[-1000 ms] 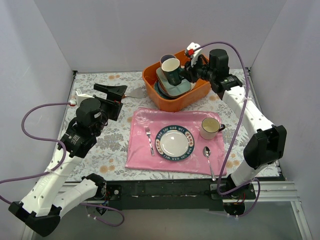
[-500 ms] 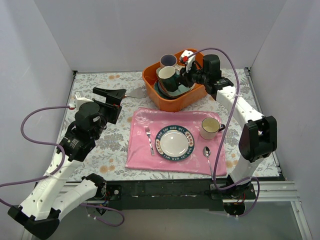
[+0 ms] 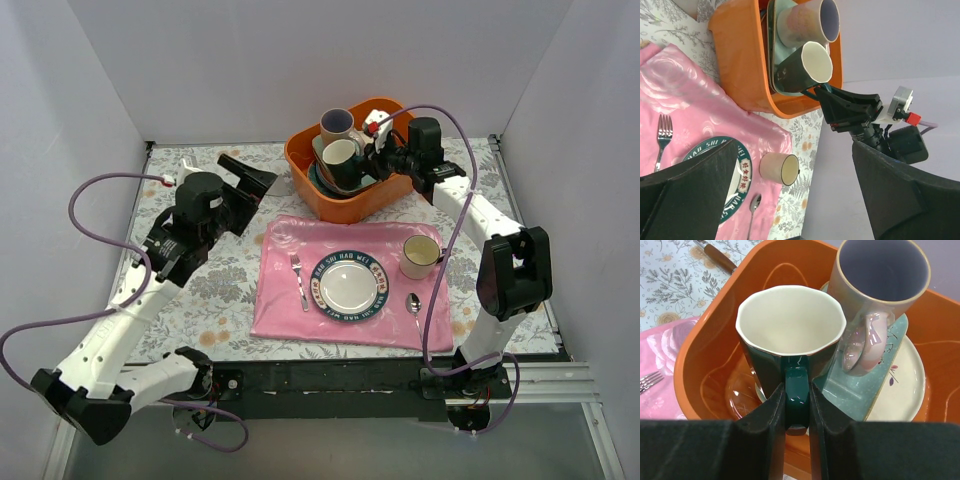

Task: Place the mixed dishes into the plastic bin
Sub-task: Place the cup in the plastic bin.

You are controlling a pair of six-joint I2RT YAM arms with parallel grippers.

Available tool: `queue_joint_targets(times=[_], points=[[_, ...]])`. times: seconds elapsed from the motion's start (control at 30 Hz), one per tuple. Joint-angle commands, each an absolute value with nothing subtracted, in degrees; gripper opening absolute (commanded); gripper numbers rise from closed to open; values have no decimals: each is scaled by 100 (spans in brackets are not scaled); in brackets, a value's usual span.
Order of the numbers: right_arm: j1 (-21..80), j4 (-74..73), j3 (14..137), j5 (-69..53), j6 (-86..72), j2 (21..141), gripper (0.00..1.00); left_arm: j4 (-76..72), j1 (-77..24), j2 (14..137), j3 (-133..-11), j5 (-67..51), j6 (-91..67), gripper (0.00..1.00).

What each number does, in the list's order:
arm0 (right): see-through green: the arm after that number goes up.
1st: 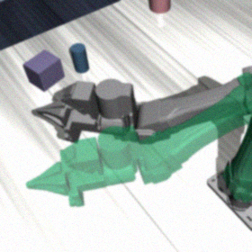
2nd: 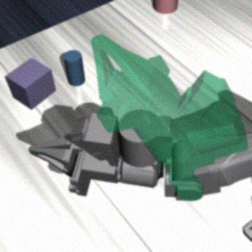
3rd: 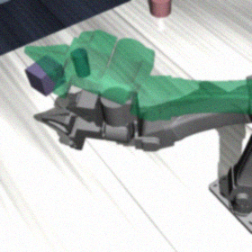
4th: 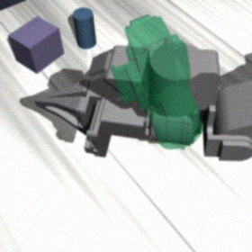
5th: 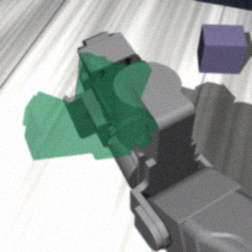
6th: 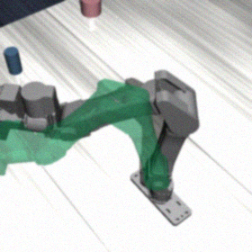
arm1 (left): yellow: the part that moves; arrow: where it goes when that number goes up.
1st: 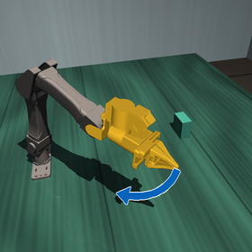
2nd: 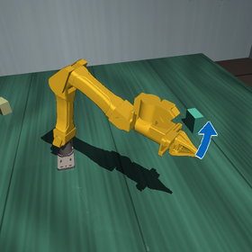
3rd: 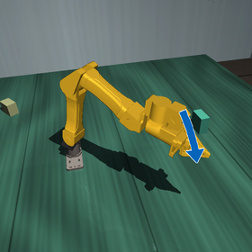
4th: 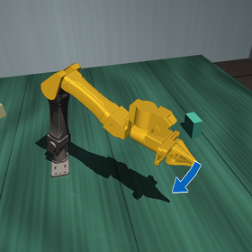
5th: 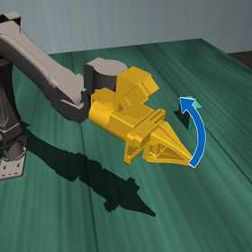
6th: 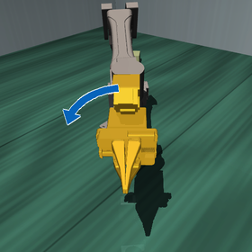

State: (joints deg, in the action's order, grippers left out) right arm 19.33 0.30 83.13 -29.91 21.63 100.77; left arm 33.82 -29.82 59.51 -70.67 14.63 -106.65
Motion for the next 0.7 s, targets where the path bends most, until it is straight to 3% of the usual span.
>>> queue_joint_targets(times=[0.0,0.17,0.27,0.37,0.53,0.67], points=[[1872,1010,8367,-3199,2267,9905,1,3019,-2682,5469,-6620,951,-11160,98],[1837,1116,8350,-3234,2364,9975,1,1944,-1436,4931,-4986,-1207,-13346,98],[1819,1125,8323,-3305,2391,10002,1,1258,-1248,4773,-4335,-1739,-14395,98],[1811,1125,8262,-3331,2391,10002,2,1002,-1231,4746,-4332,-1723,-14380,98],[1776,1090,8183,-3287,2470,9984,8,1485,-1187,5053,-4710,-1819,-13703,98],[1732,1081,8139,-3261,2479,9976,14,1196,-1160,5142,-4571,-2056,-14043,98]])
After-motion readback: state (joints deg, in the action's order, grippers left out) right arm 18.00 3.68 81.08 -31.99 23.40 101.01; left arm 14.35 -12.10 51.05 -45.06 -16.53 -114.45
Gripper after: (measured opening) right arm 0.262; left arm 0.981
